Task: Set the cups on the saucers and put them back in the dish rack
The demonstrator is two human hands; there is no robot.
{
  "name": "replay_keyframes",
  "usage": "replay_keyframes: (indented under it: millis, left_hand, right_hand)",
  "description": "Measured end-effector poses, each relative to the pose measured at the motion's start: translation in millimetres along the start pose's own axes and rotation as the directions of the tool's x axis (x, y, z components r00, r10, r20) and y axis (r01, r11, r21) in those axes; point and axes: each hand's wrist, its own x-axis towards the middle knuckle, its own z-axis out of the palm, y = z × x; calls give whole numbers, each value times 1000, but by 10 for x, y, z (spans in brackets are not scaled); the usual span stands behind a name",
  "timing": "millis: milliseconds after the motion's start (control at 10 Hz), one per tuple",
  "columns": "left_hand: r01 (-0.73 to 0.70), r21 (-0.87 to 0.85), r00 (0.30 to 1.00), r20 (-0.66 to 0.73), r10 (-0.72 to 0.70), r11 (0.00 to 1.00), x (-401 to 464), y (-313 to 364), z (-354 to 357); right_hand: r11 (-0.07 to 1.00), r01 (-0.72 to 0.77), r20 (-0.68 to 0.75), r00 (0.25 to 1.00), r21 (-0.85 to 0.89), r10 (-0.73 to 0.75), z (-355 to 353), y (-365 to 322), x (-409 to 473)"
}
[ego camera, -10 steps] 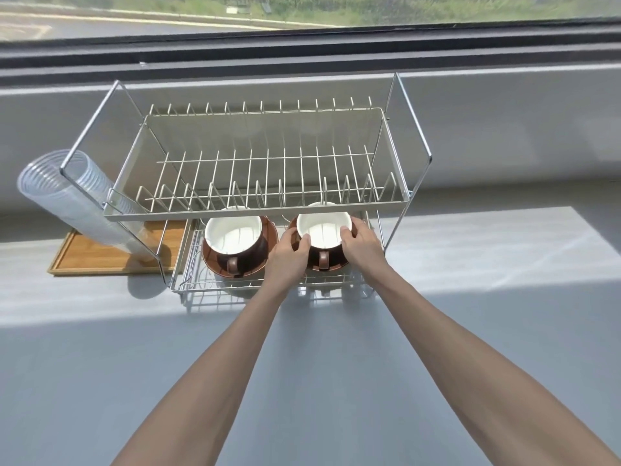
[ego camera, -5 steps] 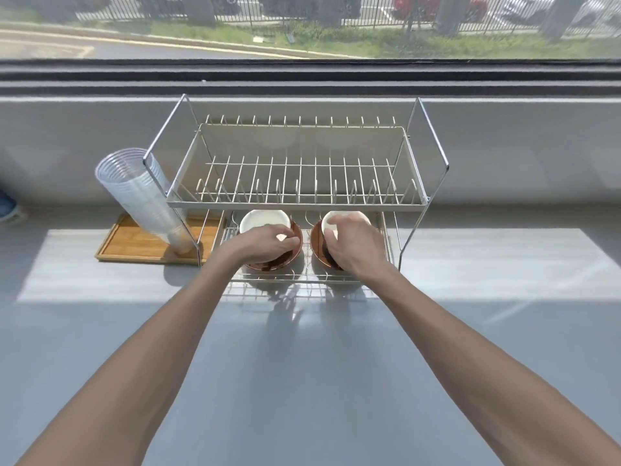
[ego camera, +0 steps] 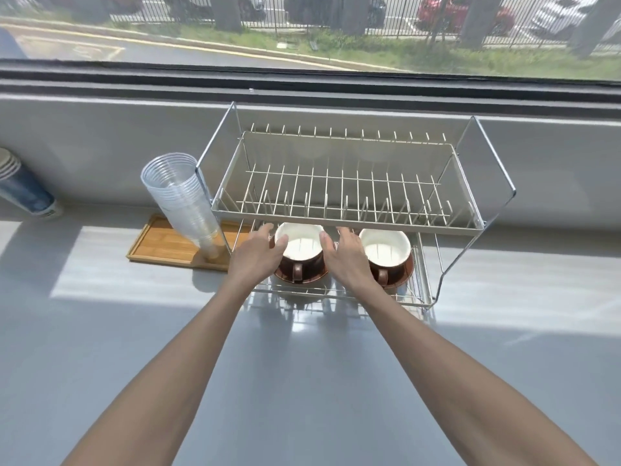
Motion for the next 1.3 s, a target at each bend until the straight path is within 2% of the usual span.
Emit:
replay_keyframes:
  millis: [200,300,400,700,800,900,1000,1100,1200,1300]
  left_hand:
    - [19,-161,997,-70,-30,987,121,-155,271]
    - [12,-212,999,-37,-20,977,147,-234,363]
    - [-9,-286,999,-49,-5,958,156,-265,429]
    - [64,-345,993,-66,-93,936,170,-230,507]
    - [85,-357,995,-27,-101,930,134,-187,464]
    - [131,-299,988,114,-101,945,71,-172,350]
    - [87,-118,973,224,-59,989,-2,-165,187]
    - [12,59,945,327,-31,998,-91,-143,19]
    - [-91,217,922,386,0,972,-243,-91,-81]
    - [-174,284,891,453,28,943,-385,40,-156]
  right_hand:
    - [1000,17,2,1000,1,-17,230,61,95]
    - [996,3,-7,1000,86,-2,322,97,143]
    - [995,13,-5,1000,95,-13,352,141,166]
    - [995,41,5,999,95,-42,347,188,165]
    - [996,58,14,998,64,-59,328,179,141]
    - [997,73,79,994,-8,-72,276,169,120]
    - [999,-15,183,983,-34,21,146,132,61]
    - [987,-22,299,952,-161,69,-44,89,-25]
    - [954,39,388,918,-299,84,-242,66,-176]
    - [908,103,433,897,-406,91,-399,47,-316]
